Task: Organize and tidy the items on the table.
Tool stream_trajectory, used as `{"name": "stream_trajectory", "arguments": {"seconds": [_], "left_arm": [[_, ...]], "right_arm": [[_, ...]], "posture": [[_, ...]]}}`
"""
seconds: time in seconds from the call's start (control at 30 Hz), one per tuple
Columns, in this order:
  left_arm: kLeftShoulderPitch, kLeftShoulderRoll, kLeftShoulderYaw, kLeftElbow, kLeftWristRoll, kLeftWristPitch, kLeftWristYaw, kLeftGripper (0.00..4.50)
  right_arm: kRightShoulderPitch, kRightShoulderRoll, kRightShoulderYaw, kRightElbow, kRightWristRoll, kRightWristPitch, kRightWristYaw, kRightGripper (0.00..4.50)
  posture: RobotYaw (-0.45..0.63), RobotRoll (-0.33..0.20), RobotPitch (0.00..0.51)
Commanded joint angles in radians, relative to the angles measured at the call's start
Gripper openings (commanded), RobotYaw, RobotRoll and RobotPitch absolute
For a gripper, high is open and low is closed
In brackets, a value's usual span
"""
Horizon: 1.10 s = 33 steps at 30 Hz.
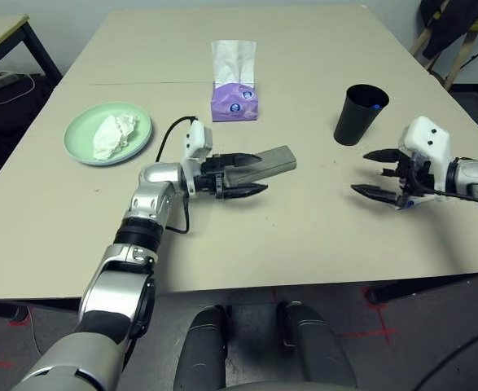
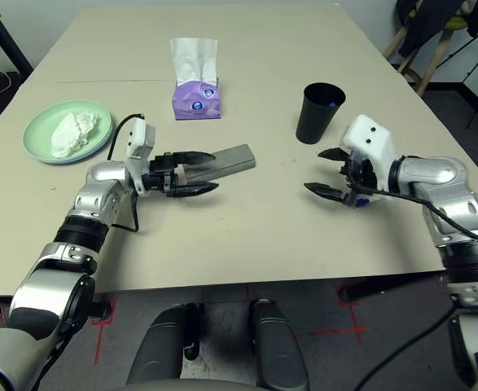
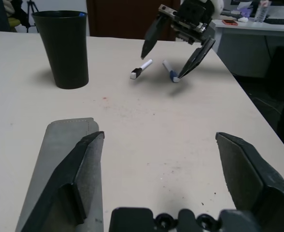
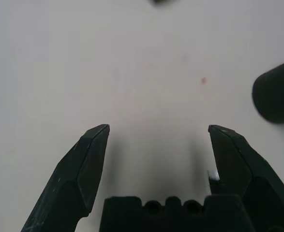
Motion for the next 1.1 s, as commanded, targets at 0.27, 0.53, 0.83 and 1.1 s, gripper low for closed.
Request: {"name": "stream_trajectory", "arguments": {"seconds": [0.27,0.53,0.83,1.1], "left_arm": [[0.069,-0.019,0.005,-0.125,-0.009,0.058,0.154,4.47],[0.147,-0.004,0.011,-0.255,-0.031,0.118,0.216,4.47],[0.175,-0.010,0.006,-0.300,-0.038,0.139,0.252,4.47],[0.184,-0.004,0.006,-0.316,-0.043,0.148,0.262,4.47]], "right_arm": [[-0.208,-0.047,0.209,0.309,-0.268,-0.290,0.197,4.50],[-0.316,-0.020,0.272,0.463,-0.382,-0.516,0.202,4.50],[-0.355,0.000,0.288,0.540,-0.400,-0.649,0.286,4.50],[-0.355,-0.003,0.303,0.605,-0.457,-0.698,0.275,4.50]], "posture": [[0.03,0.000,0.154],[0.07,0.000,0.184],[0.08,0.000,0.196],[0.08,0.000,0.202]]}}
